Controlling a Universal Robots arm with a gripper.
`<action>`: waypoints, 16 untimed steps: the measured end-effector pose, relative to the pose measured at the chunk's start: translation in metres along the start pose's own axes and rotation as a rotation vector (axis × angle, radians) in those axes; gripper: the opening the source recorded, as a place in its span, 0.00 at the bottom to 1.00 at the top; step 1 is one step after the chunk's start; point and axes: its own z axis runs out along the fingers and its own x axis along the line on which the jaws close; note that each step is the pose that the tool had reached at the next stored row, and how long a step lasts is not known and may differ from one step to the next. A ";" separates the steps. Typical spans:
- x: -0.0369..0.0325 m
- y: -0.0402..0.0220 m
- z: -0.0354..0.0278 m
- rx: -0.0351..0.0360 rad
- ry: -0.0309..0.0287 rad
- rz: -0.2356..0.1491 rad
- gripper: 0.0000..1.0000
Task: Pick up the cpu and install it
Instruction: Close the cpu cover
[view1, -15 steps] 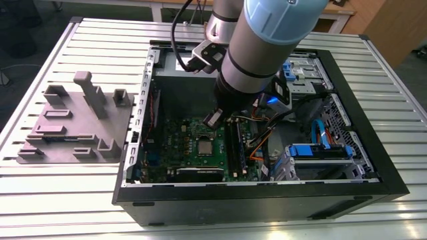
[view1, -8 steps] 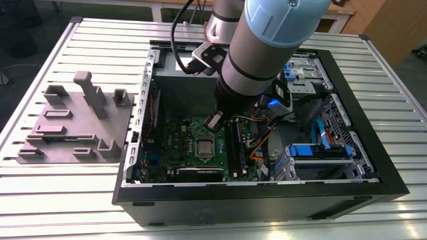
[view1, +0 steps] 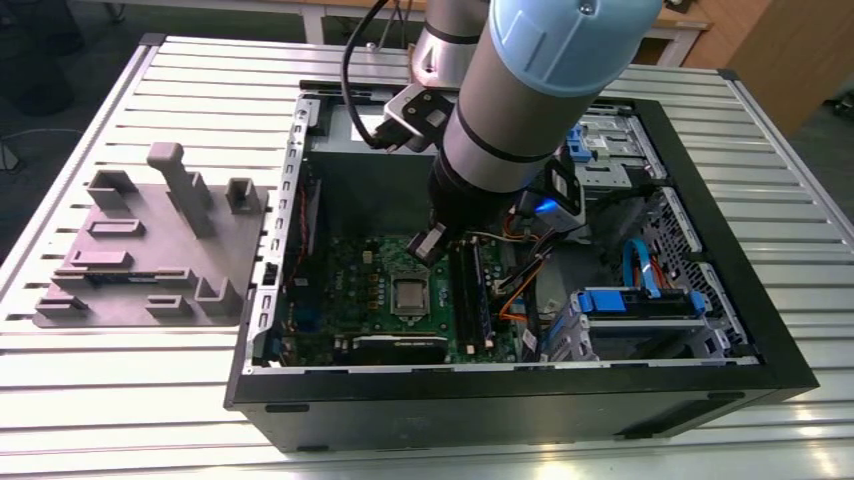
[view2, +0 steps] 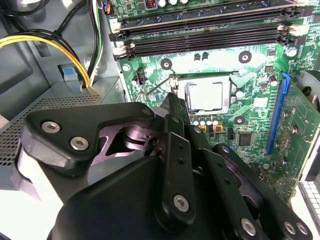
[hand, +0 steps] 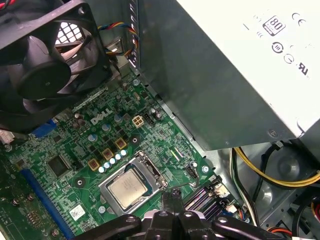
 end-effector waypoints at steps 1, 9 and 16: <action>0.0000 0.0000 0.0000 0.0000 0.0001 0.000 0.10; 0.0037 -0.0030 -0.0009 0.0000 0.0000 0.000 0.10; 0.0048 -0.0038 -0.0012 0.0000 0.0001 0.000 0.10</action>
